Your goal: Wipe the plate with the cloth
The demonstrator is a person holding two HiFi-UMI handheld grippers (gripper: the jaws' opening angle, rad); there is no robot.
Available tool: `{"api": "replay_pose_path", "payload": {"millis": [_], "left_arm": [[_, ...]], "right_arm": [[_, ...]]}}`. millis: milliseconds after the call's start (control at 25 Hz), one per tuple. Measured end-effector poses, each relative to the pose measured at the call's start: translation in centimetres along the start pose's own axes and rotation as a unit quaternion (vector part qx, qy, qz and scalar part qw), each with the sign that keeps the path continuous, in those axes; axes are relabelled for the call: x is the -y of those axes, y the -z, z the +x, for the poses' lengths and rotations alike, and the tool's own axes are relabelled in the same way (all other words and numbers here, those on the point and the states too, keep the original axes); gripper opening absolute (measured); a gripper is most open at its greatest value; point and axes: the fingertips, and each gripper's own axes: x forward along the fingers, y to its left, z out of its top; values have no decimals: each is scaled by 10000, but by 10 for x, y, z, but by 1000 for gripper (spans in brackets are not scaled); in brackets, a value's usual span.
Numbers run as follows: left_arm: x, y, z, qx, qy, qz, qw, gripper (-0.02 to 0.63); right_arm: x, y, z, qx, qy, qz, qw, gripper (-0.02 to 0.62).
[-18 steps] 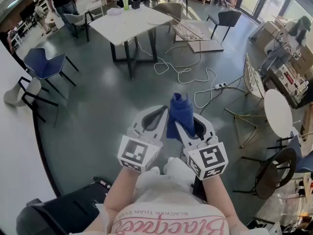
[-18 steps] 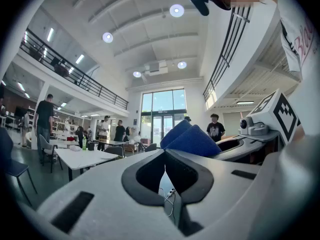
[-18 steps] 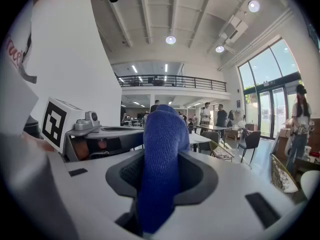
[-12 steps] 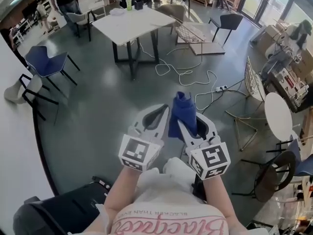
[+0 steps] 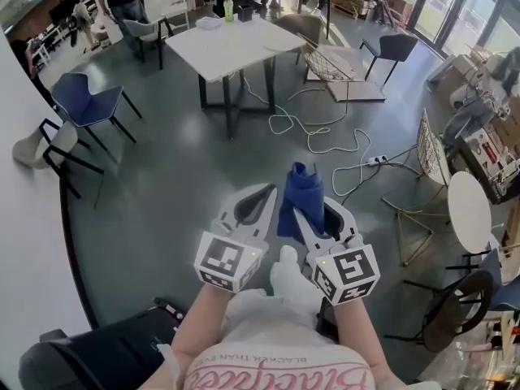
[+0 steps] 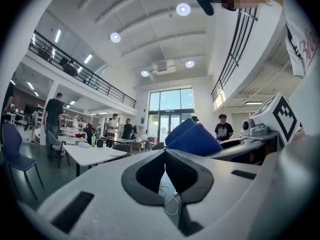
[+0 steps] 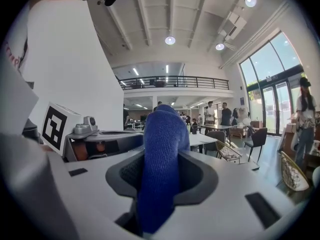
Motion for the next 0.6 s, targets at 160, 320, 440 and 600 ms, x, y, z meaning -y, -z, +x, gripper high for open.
{"api": "replay_pose_path", "payload": {"millis": [160,320,440,600], "left_arm": [[-22,4,36,-35,-86,-75,9999,5],[-42,6,74,-91,-136,-177,9997,5],[-59,2,105,-92,-151,-195,9997,5],[-78,4,143,-143,-222,-243,9994,4]], "right_arm": [[31,-1,30,-14,-39,76,10000,132],[62,-6,61,-16,-128,197,9997,132],[87,-14,85,1,-145,238,9996,132],[120,-16,114,-53,-224,340,9992,132]]}}
